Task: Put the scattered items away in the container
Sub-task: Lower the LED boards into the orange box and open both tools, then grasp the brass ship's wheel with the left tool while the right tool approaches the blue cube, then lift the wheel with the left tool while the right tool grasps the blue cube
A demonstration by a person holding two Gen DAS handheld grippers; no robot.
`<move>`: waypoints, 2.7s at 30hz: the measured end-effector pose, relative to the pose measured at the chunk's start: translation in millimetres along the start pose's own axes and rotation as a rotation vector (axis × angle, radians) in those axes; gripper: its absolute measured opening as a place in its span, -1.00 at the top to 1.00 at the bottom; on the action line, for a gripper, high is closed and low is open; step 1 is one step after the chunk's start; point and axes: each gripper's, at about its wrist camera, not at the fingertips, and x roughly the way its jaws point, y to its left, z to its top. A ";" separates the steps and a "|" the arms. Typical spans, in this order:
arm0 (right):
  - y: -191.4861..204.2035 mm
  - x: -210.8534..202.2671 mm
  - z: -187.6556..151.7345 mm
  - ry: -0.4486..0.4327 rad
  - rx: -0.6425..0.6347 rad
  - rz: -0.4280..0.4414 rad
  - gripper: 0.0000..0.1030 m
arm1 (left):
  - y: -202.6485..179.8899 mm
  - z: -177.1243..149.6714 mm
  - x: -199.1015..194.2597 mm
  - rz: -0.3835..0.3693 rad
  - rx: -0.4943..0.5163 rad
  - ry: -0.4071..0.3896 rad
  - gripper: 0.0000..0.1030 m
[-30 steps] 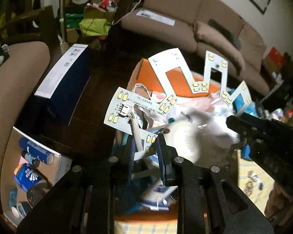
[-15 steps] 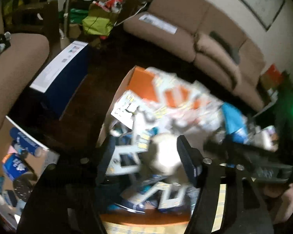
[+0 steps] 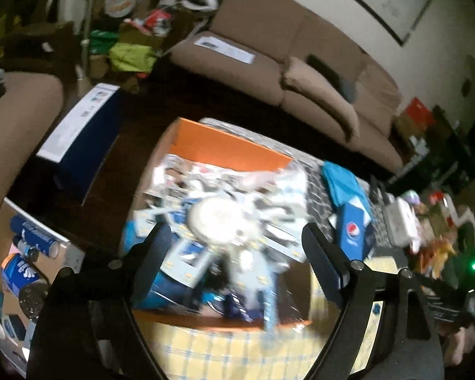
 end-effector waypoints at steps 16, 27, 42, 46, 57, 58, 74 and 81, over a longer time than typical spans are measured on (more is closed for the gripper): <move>-77.1 78.6 -101.5 0.127 0.113 -0.073 -0.90 | -115.6 -62.6 27.0 -0.048 0.310 0.131 -0.63; -35.1 125.5 -86.7 0.103 0.023 -0.055 -0.55 | -112.7 -66.6 38.9 -0.047 0.284 0.176 -0.63; 30.8 70.4 -125.2 0.113 -0.107 0.142 -0.63 | -126.3 -84.7 42.0 -0.073 0.326 0.263 -0.63; -31.6 33.7 -122.2 0.012 0.056 0.120 -0.63 | -143.8 -107.5 49.7 -0.075 0.391 0.329 -0.70; -172.5 13.6 -142.7 -0.090 0.453 -0.064 -0.65 | -201.3 -227.1 128.7 0.040 0.617 0.551 -0.86; -176.5 14.3 -143.6 -0.090 0.472 -0.059 -0.65 | -205.2 -234.8 133.0 0.064 0.634 0.543 -0.86; -169.3 23.6 -142.8 -0.067 0.435 -0.065 -0.65 | -226.9 -260.1 125.3 0.034 0.692 0.484 -0.46; -181.8 46.7 -129.4 -0.022 0.465 -0.074 -0.59 | -226.1 -221.3 88.2 -0.023 0.630 0.392 -0.47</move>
